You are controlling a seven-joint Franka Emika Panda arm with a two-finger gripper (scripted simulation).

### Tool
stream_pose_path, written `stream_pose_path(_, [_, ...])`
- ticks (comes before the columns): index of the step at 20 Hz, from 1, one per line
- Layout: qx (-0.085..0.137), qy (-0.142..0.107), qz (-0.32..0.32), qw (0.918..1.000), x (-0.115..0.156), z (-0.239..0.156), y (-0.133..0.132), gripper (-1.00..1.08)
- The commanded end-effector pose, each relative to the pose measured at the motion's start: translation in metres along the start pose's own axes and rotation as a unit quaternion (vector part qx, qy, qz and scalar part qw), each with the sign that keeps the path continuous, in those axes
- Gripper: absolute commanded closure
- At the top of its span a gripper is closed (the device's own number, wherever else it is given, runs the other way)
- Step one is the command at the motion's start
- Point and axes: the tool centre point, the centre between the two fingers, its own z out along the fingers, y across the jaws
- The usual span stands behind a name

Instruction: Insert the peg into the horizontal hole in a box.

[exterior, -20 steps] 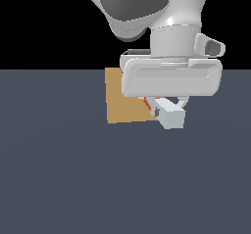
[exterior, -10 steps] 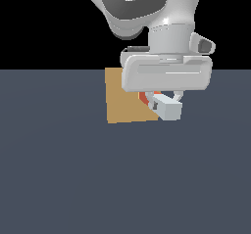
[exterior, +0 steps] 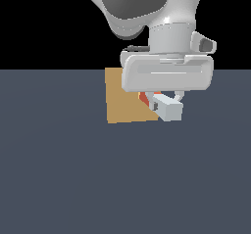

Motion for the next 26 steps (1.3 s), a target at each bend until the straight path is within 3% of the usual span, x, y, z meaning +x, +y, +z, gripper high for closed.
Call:
stream_pose_path(1, [-0.002, 0.000, 0.000, 1.0000, 0.000, -0.002, 0.001, 1.08])
stream_pose_path(8, [-0.001, 0.000, 0.000, 1.0000, 0.017, -0.001, -0.001, 1.08])
stream_pose_path(19, [-0.002, 0.000, 0.000, 1.0000, 0.100, -0.002, -0.001, 1.08])
stream_pose_path(26, [-0.002, 0.000, 0.000, 1.0000, 0.109, -0.002, 0.001, 1.08])
